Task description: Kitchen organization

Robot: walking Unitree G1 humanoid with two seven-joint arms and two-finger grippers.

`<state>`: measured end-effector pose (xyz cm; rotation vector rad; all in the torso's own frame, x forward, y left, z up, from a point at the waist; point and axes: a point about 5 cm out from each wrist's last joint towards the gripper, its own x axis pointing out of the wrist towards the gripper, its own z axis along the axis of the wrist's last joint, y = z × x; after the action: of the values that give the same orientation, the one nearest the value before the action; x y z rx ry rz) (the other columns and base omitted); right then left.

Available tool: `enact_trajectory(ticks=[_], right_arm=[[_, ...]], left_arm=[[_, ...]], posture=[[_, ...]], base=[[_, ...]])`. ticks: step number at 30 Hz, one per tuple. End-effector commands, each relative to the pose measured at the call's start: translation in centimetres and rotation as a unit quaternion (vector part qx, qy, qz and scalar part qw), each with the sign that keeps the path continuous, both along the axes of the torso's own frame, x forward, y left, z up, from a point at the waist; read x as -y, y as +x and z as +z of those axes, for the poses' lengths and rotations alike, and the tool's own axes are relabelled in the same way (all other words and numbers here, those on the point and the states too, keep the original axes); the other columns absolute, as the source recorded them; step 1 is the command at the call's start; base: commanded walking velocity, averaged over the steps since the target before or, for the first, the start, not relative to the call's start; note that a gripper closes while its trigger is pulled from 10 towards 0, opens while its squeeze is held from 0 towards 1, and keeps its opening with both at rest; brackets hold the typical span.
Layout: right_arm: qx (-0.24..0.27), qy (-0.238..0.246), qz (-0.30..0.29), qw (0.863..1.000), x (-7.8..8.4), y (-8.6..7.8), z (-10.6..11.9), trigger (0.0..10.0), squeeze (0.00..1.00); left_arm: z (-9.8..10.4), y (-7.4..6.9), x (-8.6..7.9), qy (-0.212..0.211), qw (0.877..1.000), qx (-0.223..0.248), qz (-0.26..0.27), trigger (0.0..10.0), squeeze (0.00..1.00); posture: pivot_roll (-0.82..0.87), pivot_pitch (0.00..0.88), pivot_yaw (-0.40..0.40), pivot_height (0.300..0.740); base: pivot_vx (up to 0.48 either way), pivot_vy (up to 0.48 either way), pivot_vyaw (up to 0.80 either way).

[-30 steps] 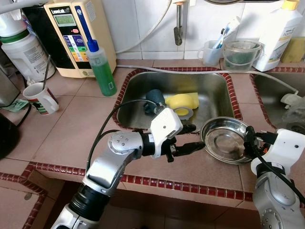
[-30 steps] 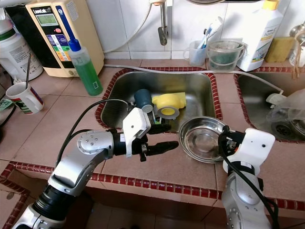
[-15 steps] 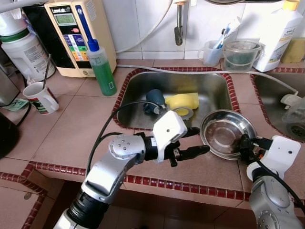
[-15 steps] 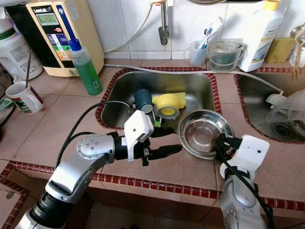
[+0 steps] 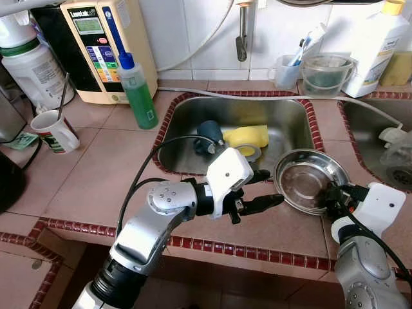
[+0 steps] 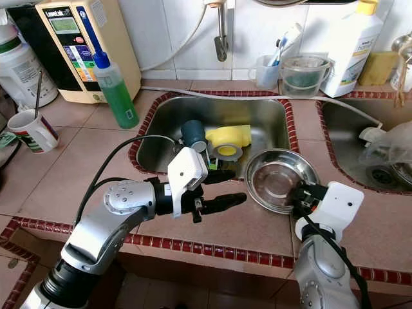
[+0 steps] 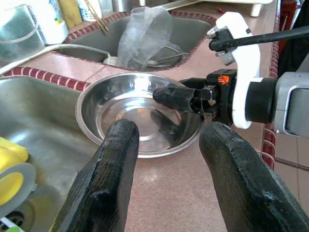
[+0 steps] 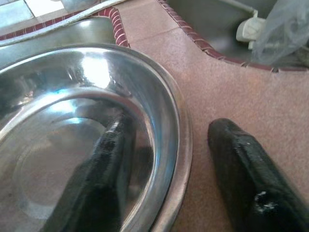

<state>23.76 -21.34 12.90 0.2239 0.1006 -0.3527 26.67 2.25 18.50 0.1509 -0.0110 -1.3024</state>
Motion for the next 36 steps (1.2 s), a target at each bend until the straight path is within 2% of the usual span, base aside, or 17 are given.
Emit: enact_trajectory(ticks=[1, 21, 28, 30, 32, 33, 36], right_arm=[[-0.004, 0.017, -0.003, 1.0, -0.1, 0.0, -0.2, 0.0, 0.0], [0.006, 0.03, 0.003, 1.0, -0.3, 0.4, 0.0, 0.0, 0.0], [0.025, 0.026, 0.016, 0.999, -0.4, 1.0, 0.6, 0.0, 0.0], [0.038, 0.025, 0.021, 0.999, -0.5, 1.2, 0.9, 0.0, 0.0], [0.075, 0.021, 0.042, 0.996, -0.8, 1.8, 2.0, 0.0, 0.0], [0.116, 0.009, 0.08, 0.99, -1.6, 2.4, 3.2, 0.0, 0.0], [0.146, 0.009, 0.103, 0.984, -2.2, 2.8, 4.0, 0.0, 0.0]], left_arm=[[0.3, -0.4, -0.1, 0.004, 1.0, 0.008, -0.012, 10.0, 0.0], [0.4, -0.1, 0.1, 0.007, 1.0, 0.007, 0.001, 10.0, 0.0], [0.6, 0.5, 0.0, 0.0, 1.0, 0.012, 0.023, 10.0, 0.0], [0.7, 0.8, -0.1, -0.003, 0.999, 0.016, 0.035, 10.0, 0.0], [0.8, 1.6, -0.3, -0.009, 0.998, 0.019, 0.067, 10.0, 0.0], [1.3, 2.4, -0.6, -0.022, 0.995, 0.017, 0.095, 10.0, 0.0], [1.7, 3.0, -1.0, -0.038, 0.992, 0.015, 0.117, 10.0, 0.0]], posture=[[-0.11, 0.097, 0.116, 0.74], [-0.11, 0.097, 0.116, 0.74], [-0.1, 0.078, 0.11, 0.74], [-0.1, 0.072, 0.106, 0.74], [-0.09, 0.054, 0.096, 0.74], [-0.08, 0.044, 0.09, 0.74], [-0.08, 0.03, 0.081, 0.74]], base=[[0.0, 0.0, 0.0], [0.0, 0.0, 0.0], [0.0, 0.0, 0.0], [0.0, 0.0, 0.0], [0.0, 0.0, 0.0], [0.0, 0.0, 0.0], [0.0, 0.0, 0.0]])
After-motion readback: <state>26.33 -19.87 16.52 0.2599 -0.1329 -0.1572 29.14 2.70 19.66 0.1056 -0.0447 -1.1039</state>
